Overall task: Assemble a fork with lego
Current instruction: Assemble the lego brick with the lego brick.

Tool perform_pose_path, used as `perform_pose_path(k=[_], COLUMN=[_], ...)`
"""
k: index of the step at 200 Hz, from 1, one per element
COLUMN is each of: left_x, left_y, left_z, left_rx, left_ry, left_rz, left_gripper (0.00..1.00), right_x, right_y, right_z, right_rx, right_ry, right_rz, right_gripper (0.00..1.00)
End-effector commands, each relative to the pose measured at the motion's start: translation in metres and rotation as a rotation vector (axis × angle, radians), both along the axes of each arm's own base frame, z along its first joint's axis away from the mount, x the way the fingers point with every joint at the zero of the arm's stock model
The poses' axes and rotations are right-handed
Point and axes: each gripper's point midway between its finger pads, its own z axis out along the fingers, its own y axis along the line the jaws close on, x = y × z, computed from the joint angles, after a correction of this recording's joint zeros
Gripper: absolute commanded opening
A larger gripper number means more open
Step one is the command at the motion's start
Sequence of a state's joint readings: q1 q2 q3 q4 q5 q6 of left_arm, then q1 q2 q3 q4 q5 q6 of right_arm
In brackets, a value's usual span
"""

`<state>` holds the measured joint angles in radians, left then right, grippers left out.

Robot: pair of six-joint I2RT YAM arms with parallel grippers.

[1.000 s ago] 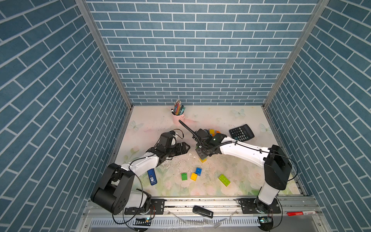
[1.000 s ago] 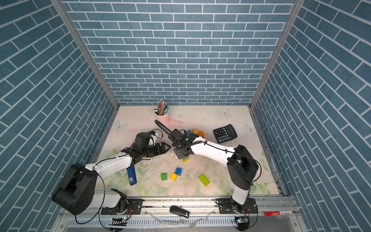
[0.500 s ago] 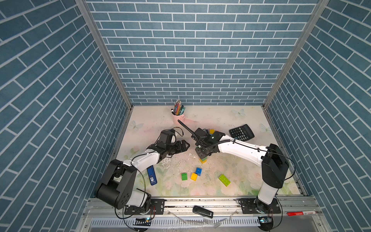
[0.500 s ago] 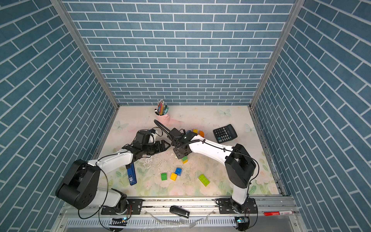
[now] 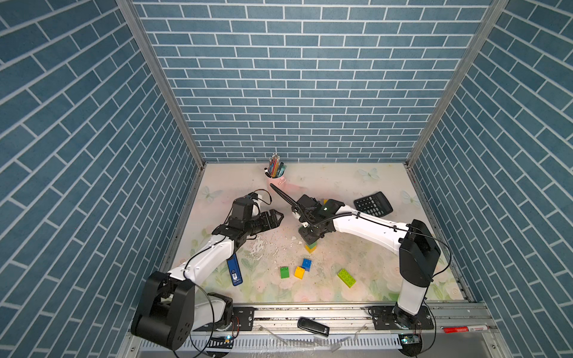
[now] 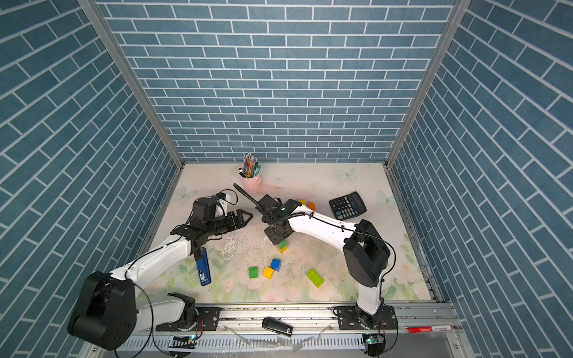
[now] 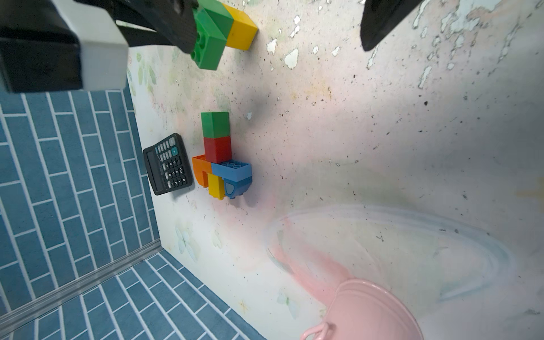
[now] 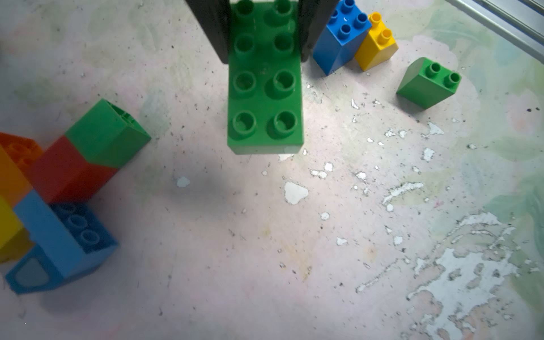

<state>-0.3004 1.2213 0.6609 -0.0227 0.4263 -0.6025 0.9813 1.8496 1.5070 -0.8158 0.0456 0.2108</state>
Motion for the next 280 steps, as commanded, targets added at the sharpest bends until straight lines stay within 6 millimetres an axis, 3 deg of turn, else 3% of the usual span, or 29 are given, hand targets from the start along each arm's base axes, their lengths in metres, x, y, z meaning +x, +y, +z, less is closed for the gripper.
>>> perform_pose_path(k=[1,81,89,109,122,138,167,193,209,219,248,280], left_x=[-0.016,-0.028,-0.028,-0.029,-0.029,-0.029,-0.031,-0.037,-0.047,-0.047,-0.065,-0.079], left_y=[0.01,0.018,0.018,0.018,0.018,0.019,0.019,0.004,-0.016,-0.033,-0.075,-0.104], left_z=[-0.018,-0.021,-0.021,-0.019,-0.018,-0.016,-0.009,0.002,0.0,0.011,0.013,0.008], left_rx=[0.059,0.072,0.075,0.075,0.075,0.077,0.111,0.201,0.239,0.251,0.282,0.289], left_ry=[0.043,0.046,0.046,0.042,0.037,0.034,0.023,-0.011,-0.028,-0.07,-0.12,-0.151], left_rz=[-0.004,0.015,0.016,0.012,0.014,0.017,0.003,-0.057,-0.122,-0.153,-0.237,-0.26], left_gripper=[0.89,0.89,0.89,0.89,0.89,0.89,0.89,0.89,0.89,0.89,0.9,0.92], right_x=[0.003,0.01,0.008,0.005,0.004,0.006,0.01,0.005,-0.006,-0.015,-0.046,-0.072], right_y=[0.008,0.016,0.017,0.024,0.03,0.035,0.031,0.001,-0.026,-0.046,-0.103,-0.133], right_z=[-0.002,-0.007,-0.006,-0.001,0.006,0.016,0.04,0.052,0.053,0.05,0.023,-0.015], right_rx=[-0.014,-0.042,-0.033,0.018,0.059,0.101,0.183,0.239,0.254,0.255,0.214,0.166], right_ry=[0.003,0.003,0.011,0.035,0.045,0.039,-0.004,-0.055,-0.08,-0.084,-0.049,0.04], right_rz=[0.094,0.123,0.127,0.124,0.118,0.102,0.046,-0.067,-0.138,-0.188,-0.338,-0.428], right_gripper=[0.0,0.0,0.12,0.56,0.72,0.8,0.81,0.77,0.73,0.72,0.7,0.69])
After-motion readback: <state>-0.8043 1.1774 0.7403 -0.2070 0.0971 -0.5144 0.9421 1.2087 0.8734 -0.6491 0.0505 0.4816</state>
